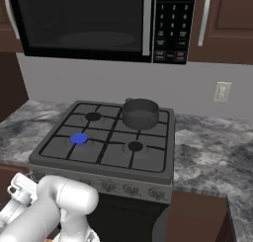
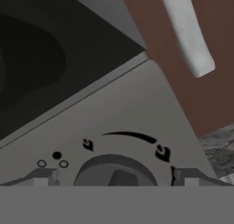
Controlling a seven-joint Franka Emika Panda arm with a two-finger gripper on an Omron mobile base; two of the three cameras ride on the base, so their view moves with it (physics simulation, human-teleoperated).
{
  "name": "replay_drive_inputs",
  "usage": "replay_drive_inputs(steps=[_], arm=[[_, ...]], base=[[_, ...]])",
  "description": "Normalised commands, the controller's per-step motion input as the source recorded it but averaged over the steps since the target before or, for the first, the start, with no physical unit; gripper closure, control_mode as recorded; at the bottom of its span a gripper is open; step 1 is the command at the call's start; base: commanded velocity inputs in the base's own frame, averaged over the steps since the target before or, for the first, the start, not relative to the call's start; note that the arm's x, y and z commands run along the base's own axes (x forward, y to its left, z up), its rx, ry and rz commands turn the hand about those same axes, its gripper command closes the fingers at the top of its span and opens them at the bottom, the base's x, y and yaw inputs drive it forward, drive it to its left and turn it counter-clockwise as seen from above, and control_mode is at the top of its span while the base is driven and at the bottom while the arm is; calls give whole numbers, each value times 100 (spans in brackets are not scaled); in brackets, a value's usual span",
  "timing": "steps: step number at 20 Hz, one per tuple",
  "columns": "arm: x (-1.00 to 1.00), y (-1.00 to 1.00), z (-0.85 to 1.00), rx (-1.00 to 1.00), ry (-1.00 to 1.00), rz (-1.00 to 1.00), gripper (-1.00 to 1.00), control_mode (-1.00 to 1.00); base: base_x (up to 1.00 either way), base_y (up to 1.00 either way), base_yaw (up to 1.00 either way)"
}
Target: Turn off the front left burner of the stove.
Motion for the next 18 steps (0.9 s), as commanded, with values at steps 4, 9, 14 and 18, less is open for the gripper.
replay_drive_inputs(steps=[4,9,14,18], arm=[[-4,0,0,2,0,-8,-100,-100],[-8,0,0,1,0,-6,-100,-100],[-1,0,0,0,-1,-5,-100,-100],[5,-1,0,0,0,-2,-100,-100]], base=[[0,0,0],[0,0,0],[0,0,0],[0,0,0]])
